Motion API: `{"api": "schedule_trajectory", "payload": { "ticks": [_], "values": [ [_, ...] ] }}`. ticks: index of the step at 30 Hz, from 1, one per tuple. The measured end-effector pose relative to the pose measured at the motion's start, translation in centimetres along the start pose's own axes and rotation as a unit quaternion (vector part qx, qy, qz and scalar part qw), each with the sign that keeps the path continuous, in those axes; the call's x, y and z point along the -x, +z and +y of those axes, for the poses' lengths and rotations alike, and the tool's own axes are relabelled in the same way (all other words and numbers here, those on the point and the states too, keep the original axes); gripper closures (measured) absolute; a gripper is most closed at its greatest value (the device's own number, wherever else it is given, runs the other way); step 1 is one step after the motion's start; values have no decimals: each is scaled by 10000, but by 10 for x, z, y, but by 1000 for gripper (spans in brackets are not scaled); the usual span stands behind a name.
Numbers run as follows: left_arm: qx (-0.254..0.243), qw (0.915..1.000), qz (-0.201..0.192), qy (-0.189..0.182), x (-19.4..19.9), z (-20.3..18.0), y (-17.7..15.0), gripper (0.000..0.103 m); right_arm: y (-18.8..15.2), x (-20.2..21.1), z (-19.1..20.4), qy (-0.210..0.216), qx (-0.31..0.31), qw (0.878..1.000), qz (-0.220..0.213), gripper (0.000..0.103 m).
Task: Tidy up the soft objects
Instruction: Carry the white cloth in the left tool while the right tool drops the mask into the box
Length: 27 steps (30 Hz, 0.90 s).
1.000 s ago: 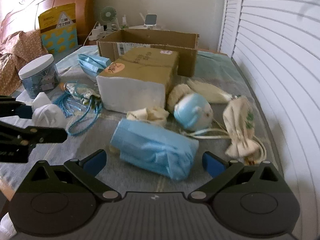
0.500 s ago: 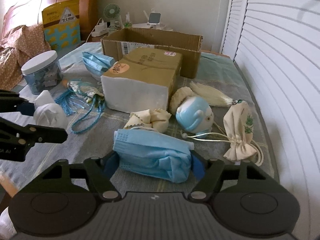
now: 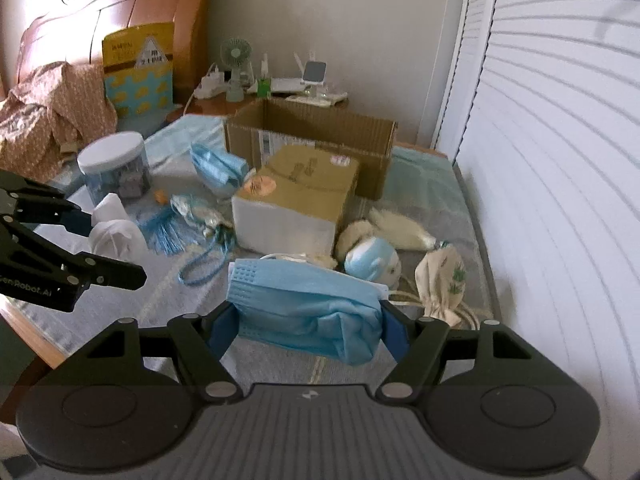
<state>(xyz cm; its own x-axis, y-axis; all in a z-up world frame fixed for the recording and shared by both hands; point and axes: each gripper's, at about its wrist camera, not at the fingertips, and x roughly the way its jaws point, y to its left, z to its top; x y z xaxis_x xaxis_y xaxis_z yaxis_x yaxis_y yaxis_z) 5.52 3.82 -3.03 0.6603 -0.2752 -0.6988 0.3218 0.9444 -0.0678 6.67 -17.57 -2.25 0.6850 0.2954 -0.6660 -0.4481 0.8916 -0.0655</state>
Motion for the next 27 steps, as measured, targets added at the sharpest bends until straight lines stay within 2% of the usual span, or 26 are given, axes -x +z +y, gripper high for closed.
{"api": "schedule_trajectory", "payload": {
  "ticks": [8, 13, 19, 27],
  "values": [
    [-95, 9998, -183, -14, 1, 17, 46, 47, 29, 3, -2, 45, -24, 9995, -302, 27],
    [-125, 9994, -337, 26, -12, 38, 94, 47, 48, -5, -8, 62, -102, 9987, -489, 27],
    [-200, 9990, -363, 185, -54, 64, 149, 47, 60, -20, -14, 75, -208, 9984, -518, 27],
    [-200, 9995, -7, 257, -116, 86, 185, 47, 68, -31, -23, 30, -372, 9978, -552, 27]
  ]
}}
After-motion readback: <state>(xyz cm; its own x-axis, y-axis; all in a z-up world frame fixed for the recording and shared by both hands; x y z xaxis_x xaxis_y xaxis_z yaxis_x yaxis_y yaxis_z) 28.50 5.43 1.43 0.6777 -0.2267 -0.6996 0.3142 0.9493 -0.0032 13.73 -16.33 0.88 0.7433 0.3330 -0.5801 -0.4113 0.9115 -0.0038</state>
